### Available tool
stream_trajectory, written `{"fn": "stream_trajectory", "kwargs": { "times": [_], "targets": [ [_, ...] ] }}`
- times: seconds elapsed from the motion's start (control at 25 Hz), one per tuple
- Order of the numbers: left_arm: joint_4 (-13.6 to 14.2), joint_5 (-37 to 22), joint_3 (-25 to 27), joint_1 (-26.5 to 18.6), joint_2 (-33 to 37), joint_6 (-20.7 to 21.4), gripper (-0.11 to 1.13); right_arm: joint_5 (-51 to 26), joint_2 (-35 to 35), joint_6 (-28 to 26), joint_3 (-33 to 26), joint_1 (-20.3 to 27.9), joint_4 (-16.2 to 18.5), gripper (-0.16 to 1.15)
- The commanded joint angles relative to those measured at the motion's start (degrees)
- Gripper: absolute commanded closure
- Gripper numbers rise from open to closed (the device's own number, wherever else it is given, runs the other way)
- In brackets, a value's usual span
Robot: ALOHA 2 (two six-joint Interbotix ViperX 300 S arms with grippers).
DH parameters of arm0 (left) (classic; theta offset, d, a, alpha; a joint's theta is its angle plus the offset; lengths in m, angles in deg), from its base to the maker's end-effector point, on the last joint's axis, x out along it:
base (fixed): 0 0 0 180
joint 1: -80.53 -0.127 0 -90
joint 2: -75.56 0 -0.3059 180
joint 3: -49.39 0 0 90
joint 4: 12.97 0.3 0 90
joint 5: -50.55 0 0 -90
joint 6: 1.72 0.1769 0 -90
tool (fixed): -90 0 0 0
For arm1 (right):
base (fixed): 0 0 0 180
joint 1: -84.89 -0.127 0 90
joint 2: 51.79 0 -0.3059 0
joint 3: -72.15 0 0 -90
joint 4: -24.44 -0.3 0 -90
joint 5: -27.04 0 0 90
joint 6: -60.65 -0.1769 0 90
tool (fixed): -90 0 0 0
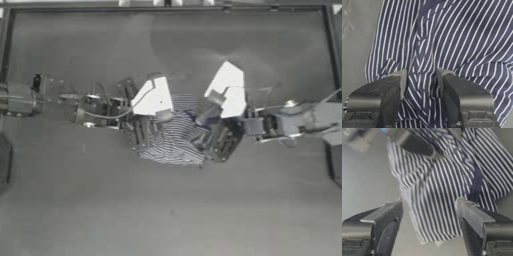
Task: Fold shirt
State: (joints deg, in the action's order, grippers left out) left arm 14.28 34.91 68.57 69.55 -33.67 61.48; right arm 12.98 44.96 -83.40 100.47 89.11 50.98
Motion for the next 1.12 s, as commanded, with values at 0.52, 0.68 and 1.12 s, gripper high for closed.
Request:
{"fn": "stream_trajectory", "kwargs": {
  "times": [0.52,0.68,1.12],
  "targets": [
    [0.09,2.55,1.05,-0.62,0.26,0.0,0.23,-2.29,8.53,-0.18,-4.04,0.18,2.99,0.06],
    [0.09,2.55,1.05,-0.62,-0.62,0.0,0.23,-4.75,10.37,0.09,-5.19,0.18,3.43,0.06],
    [-0.62,4.22,0.62,0.97,-1.58,-0.44,0.23,-10.37,11.95,0.53,-5.54,-1.76,2.99,0.06]
  ]
}}
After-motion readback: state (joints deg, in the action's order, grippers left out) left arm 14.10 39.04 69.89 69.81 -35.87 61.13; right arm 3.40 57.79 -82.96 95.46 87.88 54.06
